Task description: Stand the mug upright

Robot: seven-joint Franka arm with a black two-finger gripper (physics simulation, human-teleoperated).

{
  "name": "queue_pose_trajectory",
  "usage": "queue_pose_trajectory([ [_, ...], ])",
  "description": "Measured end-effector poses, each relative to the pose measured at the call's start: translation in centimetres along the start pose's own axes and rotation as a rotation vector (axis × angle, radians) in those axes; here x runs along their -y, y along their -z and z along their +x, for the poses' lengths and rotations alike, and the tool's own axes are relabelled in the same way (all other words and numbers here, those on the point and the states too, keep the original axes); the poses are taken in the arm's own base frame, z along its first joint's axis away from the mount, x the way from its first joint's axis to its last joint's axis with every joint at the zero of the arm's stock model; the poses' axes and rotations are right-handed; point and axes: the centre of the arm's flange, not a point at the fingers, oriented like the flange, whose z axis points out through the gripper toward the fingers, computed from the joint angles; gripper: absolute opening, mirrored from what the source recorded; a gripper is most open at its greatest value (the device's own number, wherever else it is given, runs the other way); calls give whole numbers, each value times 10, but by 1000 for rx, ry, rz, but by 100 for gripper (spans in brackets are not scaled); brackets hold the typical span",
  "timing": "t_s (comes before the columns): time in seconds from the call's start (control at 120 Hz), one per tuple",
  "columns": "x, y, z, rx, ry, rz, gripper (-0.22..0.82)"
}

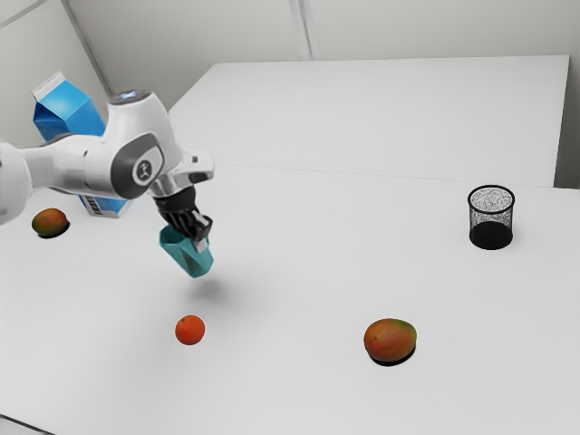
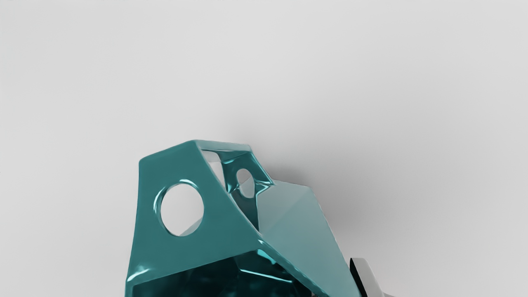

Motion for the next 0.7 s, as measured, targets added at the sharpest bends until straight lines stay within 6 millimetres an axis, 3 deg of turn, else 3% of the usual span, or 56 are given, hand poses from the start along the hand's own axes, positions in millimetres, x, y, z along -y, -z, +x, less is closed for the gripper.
queue_pose_trajectory([
  [0.7,-18,-49,14,-28,161,8,-15],
])
